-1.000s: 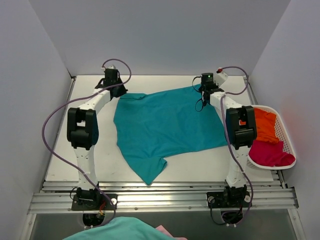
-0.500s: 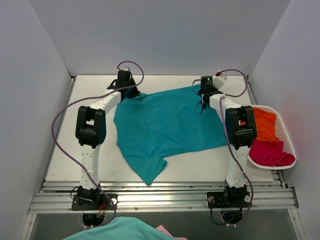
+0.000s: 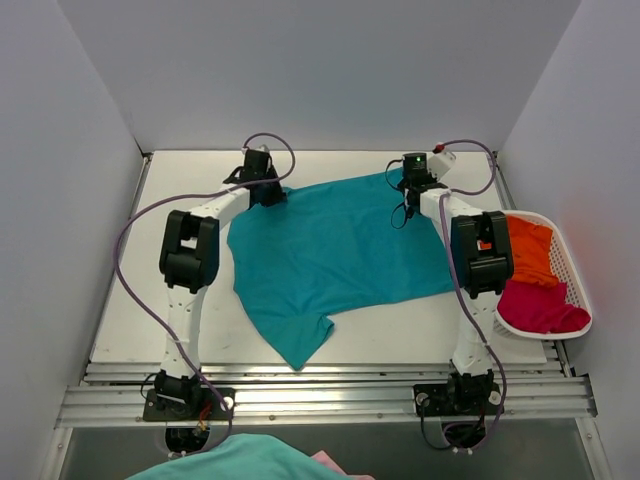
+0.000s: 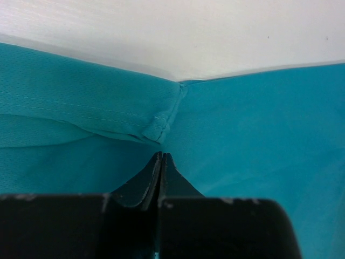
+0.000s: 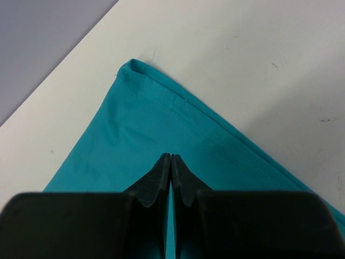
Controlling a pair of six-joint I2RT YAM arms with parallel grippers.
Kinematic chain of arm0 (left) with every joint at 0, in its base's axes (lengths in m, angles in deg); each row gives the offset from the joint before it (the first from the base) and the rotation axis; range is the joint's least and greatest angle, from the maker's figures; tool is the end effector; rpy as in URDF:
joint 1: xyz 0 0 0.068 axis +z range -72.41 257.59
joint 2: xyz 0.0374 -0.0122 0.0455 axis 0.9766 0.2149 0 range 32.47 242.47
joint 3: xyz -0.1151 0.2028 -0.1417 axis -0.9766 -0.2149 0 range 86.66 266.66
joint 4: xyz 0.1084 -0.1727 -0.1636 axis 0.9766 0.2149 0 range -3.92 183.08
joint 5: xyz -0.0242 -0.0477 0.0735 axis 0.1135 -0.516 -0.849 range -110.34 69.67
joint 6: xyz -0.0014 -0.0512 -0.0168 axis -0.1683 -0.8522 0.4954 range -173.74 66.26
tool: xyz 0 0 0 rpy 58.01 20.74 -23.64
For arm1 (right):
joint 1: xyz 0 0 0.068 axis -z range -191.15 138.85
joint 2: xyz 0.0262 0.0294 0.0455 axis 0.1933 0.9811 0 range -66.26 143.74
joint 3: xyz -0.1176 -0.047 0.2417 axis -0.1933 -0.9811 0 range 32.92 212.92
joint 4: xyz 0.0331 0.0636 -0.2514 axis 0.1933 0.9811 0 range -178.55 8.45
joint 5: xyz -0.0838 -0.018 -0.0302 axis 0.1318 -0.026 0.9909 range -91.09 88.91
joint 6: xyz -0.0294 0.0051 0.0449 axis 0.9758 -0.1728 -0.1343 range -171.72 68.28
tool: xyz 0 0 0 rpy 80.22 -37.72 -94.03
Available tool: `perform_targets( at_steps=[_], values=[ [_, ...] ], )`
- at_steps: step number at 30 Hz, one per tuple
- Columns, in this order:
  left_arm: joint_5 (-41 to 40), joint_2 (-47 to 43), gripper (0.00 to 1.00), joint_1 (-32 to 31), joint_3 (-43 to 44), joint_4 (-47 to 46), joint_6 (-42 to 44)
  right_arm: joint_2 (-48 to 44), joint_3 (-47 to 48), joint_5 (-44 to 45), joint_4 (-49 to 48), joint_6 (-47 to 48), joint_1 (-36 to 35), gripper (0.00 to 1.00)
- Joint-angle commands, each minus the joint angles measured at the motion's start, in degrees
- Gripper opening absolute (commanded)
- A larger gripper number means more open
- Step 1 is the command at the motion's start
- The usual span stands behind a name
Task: Fold and stack the t-shirts
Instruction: Flatten the tshirt out
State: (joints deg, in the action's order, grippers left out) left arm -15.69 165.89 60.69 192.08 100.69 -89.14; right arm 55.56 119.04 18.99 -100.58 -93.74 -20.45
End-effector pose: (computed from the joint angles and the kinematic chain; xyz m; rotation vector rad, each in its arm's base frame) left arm 0.5029 -0.1559 0.1691 -0.3403 2.3527 -0.5462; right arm 0.4871 0.0674 0.2006 0.7663 1.8092 0.2410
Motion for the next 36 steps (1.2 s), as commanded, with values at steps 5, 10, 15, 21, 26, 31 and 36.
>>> perform_targets(
  at_steps=[5,10,15,21,26,31,36],
  values=[
    [0.01,2.27,0.02,-0.41,4.43,-1.34,0.50,1.14,0.53,1.37,-0.80,-0.26,0.77,0.00],
    [-1.91,4.91,0.02,-0.32,7.94,0.94,1.12,1.49,0.62,1.28,-0.80,-0.34,1.13,0.00],
    [-4.12,8.42,0.02,0.20,12.68,3.48,1.91,1.93,0.88,1.28,-0.98,-0.26,1.39,0.00],
    [-8.51,24.13,0.09,3.01,47.61,18.75,6.21,3.25,2.38,0.49,-0.89,-0.43,1.92,0.00],
    [-7.37,23.85,0.94,7.15,57.38,8.71,6.92,3.16,2.99,-0.13,-0.45,-0.26,2.27,0.00],
    [-9.13,13.45,0.94,7.94,45.75,1.99,8.59,1.40,1.85,-0.82,-1.59,0.45,2.44,0.00],
    [-11.23,3.00,0.94,7.06,38.47,9.20,8.68,-0.35,0.54,-0.92,-2.29,1.59,1.92,0.87]
  ],
)
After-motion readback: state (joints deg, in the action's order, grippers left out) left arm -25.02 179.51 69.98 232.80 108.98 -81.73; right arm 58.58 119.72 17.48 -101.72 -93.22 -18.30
